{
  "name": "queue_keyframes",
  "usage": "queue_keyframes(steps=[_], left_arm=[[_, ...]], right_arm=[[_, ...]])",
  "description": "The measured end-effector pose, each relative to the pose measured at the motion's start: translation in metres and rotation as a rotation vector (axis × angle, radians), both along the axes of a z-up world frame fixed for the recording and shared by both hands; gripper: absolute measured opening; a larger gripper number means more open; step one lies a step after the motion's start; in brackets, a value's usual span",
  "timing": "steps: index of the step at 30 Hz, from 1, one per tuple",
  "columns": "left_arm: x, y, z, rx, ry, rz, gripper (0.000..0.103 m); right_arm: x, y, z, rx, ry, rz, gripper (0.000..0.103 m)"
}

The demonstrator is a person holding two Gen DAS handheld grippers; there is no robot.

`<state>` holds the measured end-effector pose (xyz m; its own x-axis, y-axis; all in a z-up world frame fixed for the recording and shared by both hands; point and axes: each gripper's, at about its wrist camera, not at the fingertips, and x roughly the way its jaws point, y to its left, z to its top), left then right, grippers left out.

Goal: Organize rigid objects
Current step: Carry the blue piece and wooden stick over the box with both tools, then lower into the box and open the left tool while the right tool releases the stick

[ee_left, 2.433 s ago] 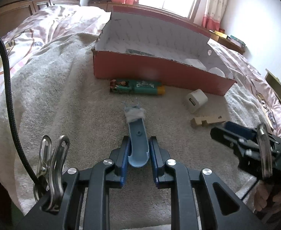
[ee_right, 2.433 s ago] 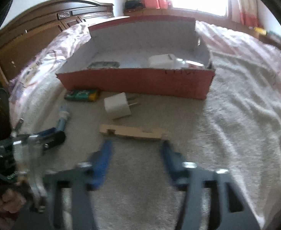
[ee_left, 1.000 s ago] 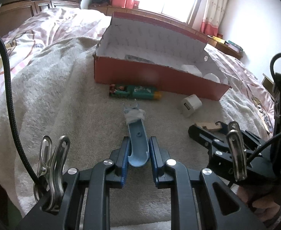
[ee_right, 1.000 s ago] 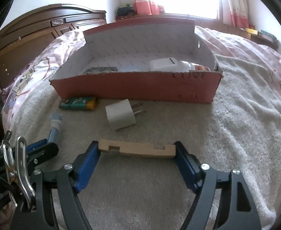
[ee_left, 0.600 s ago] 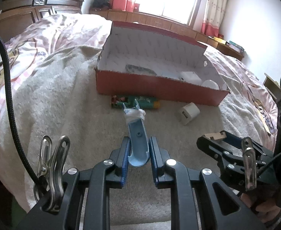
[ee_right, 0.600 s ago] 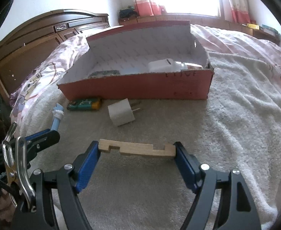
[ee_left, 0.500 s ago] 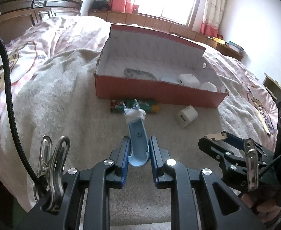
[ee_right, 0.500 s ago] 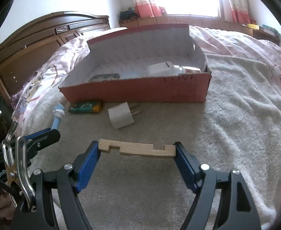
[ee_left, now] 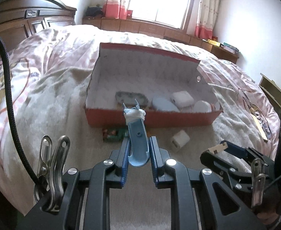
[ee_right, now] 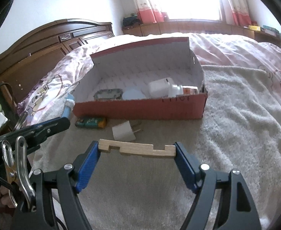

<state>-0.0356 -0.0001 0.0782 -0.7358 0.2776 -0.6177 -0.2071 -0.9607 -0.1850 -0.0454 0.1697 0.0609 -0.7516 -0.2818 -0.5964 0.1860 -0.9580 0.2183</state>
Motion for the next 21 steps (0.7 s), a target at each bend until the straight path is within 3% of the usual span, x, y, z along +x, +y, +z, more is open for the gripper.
queue_keyframes(steps=[21], left_arm=[[-0.065,0.013,0.029,-0.031,0.040,0.009,0.021]], right_arm=[[-0.057,0.005,0.036,0.033,0.055,-0.006,0.081]])
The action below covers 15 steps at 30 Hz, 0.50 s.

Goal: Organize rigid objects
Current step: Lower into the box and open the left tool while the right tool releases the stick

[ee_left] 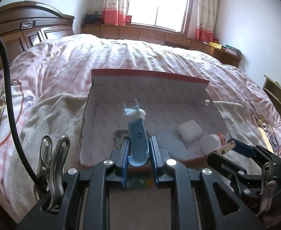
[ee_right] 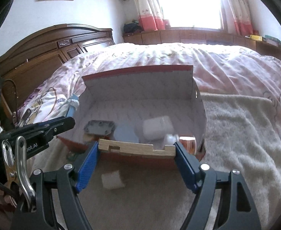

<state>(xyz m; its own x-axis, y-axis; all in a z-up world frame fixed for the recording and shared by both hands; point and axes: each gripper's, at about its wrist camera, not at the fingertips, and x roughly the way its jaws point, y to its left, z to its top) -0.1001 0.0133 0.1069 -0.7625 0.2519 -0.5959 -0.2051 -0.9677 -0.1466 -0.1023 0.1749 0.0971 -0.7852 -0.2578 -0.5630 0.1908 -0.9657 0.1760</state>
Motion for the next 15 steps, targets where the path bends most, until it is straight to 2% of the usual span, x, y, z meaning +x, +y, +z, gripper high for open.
queue_keyframes(steps=[15], left_arm=[[-0.043,0.011,-0.013,-0.015,-0.033,-0.003,0.021]], right_arm=[[-0.048,0.000,-0.003,0.024,-0.015,0.000,0.080]])
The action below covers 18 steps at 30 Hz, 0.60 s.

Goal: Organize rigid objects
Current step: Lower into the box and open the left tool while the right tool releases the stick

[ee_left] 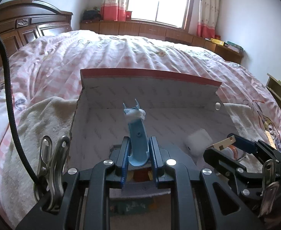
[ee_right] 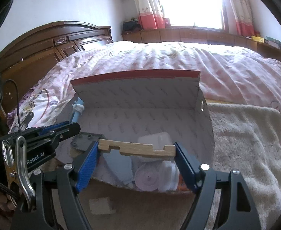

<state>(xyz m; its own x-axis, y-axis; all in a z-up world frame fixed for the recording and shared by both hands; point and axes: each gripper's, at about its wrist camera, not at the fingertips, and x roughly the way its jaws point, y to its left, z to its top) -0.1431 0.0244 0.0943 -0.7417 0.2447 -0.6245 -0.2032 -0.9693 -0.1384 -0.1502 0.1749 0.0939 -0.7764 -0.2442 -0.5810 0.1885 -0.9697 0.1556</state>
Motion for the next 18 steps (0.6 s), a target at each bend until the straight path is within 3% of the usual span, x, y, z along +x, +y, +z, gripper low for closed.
queue_keyframes(steps=[18], left_arm=[[-0.023,0.006,-0.026,-0.012,-0.048,-0.010,0.021]], right_arm=[[-0.022,-0.003,-0.019,0.064,-0.015,-0.023,0.081]])
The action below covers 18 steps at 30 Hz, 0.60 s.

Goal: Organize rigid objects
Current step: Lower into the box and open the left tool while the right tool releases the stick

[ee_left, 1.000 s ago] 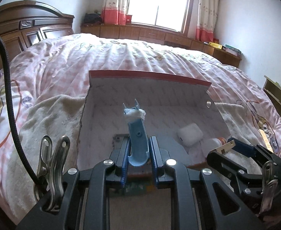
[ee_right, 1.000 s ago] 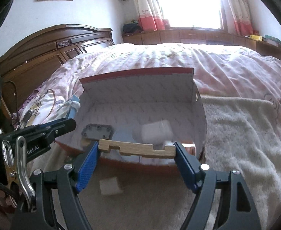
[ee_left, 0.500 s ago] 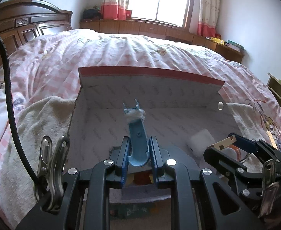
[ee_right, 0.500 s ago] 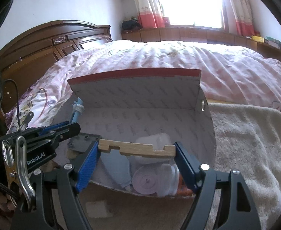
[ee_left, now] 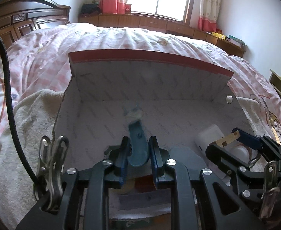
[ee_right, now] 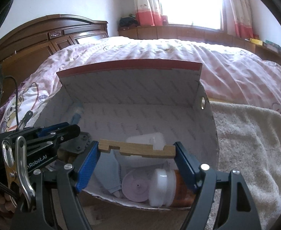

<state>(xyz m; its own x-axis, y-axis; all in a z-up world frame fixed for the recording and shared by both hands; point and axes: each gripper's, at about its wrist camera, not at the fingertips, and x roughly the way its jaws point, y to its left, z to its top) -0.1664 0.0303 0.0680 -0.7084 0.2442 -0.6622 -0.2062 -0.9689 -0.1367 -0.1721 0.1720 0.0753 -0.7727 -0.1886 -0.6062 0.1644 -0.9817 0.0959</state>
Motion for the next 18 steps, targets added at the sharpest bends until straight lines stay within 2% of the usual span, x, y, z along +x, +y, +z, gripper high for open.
queue_keyframes(steps=[3,6,18], left_arm=[[-0.002,0.002,-0.001,-0.007,-0.009,0.002,0.021],[-0.004,0.001,-0.002,-0.005,-0.021,0.009,0.026],[0.007,-0.006,0.004,-0.013,-0.002,0.030,0.026]], right_arm=[[0.001,0.000,0.000,0.001,0.011,-0.007,0.081],[0.002,0.001,0.000,-0.009,0.020,-0.013,0.081],[0.010,0.003,0.007,-0.063,0.046,-0.008,0.085]])
